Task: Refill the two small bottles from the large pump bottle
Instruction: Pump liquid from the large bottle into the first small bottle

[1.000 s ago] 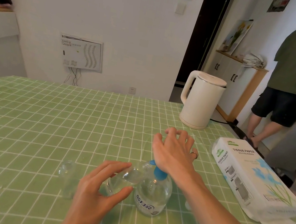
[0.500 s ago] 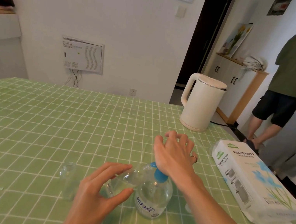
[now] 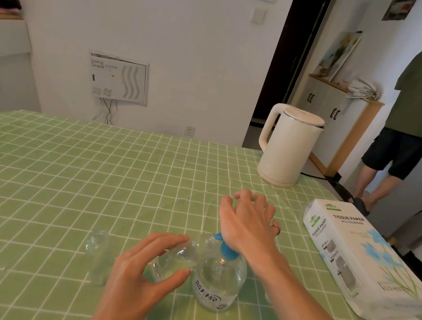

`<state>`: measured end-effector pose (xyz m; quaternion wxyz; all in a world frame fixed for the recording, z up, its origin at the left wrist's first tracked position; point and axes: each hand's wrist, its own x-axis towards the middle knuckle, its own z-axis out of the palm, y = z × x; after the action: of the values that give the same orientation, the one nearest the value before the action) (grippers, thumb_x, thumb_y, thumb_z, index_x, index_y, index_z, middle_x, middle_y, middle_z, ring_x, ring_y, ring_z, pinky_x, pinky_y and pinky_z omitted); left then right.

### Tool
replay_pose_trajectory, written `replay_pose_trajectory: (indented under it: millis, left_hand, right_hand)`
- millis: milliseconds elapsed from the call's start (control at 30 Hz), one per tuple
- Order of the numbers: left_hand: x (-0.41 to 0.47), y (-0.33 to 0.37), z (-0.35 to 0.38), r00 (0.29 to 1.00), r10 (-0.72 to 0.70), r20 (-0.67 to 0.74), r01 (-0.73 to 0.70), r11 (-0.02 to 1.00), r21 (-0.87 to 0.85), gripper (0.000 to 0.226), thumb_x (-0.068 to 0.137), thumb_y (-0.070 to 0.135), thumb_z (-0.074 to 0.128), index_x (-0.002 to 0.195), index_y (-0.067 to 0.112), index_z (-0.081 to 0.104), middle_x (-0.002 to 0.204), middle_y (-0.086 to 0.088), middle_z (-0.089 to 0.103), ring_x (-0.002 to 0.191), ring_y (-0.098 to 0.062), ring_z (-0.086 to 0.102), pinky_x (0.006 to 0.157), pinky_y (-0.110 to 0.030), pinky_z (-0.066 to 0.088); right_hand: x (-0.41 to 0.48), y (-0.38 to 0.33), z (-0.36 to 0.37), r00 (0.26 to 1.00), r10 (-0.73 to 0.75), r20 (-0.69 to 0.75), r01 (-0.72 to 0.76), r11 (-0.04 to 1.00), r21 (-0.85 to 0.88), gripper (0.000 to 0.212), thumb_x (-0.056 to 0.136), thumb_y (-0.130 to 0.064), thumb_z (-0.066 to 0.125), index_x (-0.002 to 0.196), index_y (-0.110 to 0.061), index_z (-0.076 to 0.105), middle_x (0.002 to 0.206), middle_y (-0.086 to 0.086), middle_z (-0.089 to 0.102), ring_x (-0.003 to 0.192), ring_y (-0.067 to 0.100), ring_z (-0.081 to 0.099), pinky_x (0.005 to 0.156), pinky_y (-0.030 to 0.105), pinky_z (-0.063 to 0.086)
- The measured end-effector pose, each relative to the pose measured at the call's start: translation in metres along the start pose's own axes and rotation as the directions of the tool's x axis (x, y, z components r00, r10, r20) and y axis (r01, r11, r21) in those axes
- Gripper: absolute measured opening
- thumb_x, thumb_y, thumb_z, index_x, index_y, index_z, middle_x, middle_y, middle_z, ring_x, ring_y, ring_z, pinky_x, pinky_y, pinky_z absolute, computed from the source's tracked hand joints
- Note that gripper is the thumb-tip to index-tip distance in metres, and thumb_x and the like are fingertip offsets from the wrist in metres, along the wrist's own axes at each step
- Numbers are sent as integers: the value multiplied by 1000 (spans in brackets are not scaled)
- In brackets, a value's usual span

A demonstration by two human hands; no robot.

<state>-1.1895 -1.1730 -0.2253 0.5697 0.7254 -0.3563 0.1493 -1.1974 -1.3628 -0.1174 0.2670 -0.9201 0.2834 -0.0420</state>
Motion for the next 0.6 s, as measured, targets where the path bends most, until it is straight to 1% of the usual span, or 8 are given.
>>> replay_pose_trajectory:
  millis: [133,233,400,600]
  left_hand:
    - [0,0,0,1000,-2,0,2,1000,-1,45,80,39,80,123,28,73,116,18,74,107,-7,72,88,-17,55]
    - [1,0,0,1000,1,0,-1,1000,-2,45,80,39,80,123,28,73,116,18,74,106,-7,72,88,-16,54]
    - [1,1,0,1000,1,-7,-1,1000,-14,46,80,40,80,124,28,72,118,21,73,108,-5,71,90,-14,54]
    - [1,1,1,1000,3,-19,-4,1000,-25,45,79,39,80,123,29,72,117,20,74,108,-6,72,88,-14,54]
  right_hand:
    - [1,-2,-4,1000,-17,-18,16,1000,-11,48,109,-46,30,149,-23,44,164,7,29,156,29,16,129,60,13]
    - [2,-1,-1,1000,4,6,-4,1000,17,48,108,-46,29,148,-24,46,164,8,31,155,29,20,127,60,16]
    - [3,1,3,999,22,35,-22,1000,-12,50,108,-45,31,149,-22,47,164,9,33,155,31,21,127,61,18]
    - [2,0,1,1000,13,10,-13,1000,-10,50,108,-46,31,149,-22,46,164,9,33,154,31,22,127,60,18]
